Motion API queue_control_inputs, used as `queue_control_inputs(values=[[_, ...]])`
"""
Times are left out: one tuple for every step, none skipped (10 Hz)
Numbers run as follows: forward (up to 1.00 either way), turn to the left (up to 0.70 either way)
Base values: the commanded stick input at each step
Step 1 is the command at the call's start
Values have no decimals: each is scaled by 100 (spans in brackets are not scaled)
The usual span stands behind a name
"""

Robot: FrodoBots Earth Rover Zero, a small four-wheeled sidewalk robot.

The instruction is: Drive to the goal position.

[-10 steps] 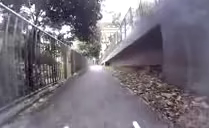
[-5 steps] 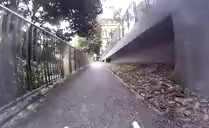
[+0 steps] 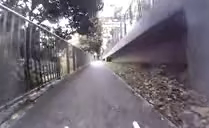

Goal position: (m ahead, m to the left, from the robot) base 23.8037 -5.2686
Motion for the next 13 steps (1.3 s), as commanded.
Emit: queue_control_inputs(values=[[70,-11],[70,-11],[70,-11],[70,-7],[70,3],[70,3],[70,3],[70,3],[70,3],[70,3],[70,3],[70,3],[70,3]])
